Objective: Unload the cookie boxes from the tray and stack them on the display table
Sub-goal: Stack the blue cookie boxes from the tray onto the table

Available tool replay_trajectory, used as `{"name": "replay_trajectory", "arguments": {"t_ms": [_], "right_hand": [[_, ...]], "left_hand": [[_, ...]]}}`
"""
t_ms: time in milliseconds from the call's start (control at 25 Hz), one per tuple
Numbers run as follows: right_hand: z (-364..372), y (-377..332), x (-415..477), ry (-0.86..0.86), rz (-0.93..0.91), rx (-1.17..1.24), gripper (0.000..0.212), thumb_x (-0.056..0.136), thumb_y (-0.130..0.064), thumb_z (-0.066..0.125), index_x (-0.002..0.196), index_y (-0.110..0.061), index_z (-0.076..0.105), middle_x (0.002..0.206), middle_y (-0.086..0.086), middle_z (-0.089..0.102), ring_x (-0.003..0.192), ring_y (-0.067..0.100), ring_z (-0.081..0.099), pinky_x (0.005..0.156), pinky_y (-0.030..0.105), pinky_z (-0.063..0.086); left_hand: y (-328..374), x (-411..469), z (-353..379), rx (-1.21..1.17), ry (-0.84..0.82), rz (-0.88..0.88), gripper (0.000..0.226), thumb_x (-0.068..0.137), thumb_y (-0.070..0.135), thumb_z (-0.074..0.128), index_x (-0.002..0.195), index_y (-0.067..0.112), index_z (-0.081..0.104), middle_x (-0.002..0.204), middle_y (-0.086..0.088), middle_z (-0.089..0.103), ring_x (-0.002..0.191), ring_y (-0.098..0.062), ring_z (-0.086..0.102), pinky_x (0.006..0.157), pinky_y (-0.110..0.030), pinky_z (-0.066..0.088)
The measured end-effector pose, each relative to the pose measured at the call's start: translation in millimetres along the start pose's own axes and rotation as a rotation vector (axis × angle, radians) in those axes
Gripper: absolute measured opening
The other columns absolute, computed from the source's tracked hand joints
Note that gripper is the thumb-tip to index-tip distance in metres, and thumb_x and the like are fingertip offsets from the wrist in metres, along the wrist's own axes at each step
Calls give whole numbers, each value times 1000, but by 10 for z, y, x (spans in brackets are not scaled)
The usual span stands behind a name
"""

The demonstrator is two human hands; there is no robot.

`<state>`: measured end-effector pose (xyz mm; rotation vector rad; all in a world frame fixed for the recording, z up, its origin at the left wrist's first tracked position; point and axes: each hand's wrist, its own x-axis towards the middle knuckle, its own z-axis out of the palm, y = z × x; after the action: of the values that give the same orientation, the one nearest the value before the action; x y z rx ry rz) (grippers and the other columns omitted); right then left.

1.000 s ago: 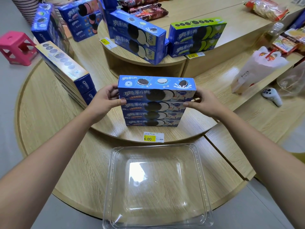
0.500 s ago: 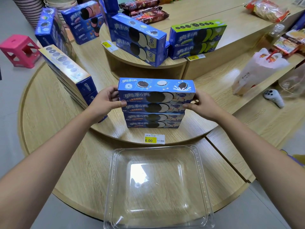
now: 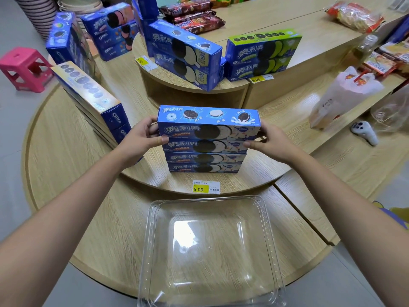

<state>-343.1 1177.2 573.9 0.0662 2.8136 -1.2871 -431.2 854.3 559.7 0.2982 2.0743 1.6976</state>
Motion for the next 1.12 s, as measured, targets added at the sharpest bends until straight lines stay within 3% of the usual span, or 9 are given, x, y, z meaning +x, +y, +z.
{"name": "replay_trajectory", "arguments": {"t_ms": [160,360,440,560,640,720,920,1120], "right_hand": [[1,-9,4,6,11,24,56,80,-20,70,130,-20,46,111,-6,58,98,17,58,82,31,50],[-26,43,-49,-7,51,70,68,74,-29,76,133,-29,43,114,-4,57,93,13,56,78,28,51],[8,155,-205,83,109,115,71,74,-29,76,135,-29,40,116,0,55,95,16,55,80,31,51],[214,391,-673,258,220,94,59,78,-31,71,131,-23,45,117,1,57,103,19,56,87,38,51],[467,547,-1031,287,305,7,57,79,-40,67,129,-22,47,119,-1,57,105,17,55,89,39,50],[735,693,-1339,291,401,-59,59,79,-44,65,130,-22,45,123,-1,55,108,15,52,90,38,48],[1220,867,-1856,192,652,-75,70,77,-45,66,136,-18,37,130,7,52,115,21,51,86,36,45],[1369,887,-1940,186,708,-48,70,78,-39,67,136,-13,37,130,10,54,114,24,54,87,38,47]], "left_hand": [[-17,-7,2,-17,1,-4,51,85,2,57,132,10,40,108,7,69,103,-3,65,76,-18,55],[-8,-74,34,117,58,13,57,81,11,67,131,18,43,124,6,61,114,-8,59,98,-33,48],[-108,-227,102,287,201,67,53,80,19,69,129,21,47,127,7,56,115,-8,53,97,-29,44],[-455,-641,237,376,435,119,35,84,21,64,118,19,56,113,3,62,100,-13,59,89,-29,49],[-797,-955,321,371,554,53,30,82,19,65,112,19,59,103,-1,65,92,-18,61,83,-32,50],[-1146,-1254,428,367,609,-119,34,80,22,67,113,19,58,103,-1,63,95,-20,60,80,-32,46],[-1686,-1809,650,459,416,-463,57,77,39,68,127,17,48,114,-2,58,96,-15,54,76,-30,43],[-1753,-1915,761,481,328,-516,60,79,41,64,130,17,44,110,5,58,94,-14,55,73,-31,43]]}}
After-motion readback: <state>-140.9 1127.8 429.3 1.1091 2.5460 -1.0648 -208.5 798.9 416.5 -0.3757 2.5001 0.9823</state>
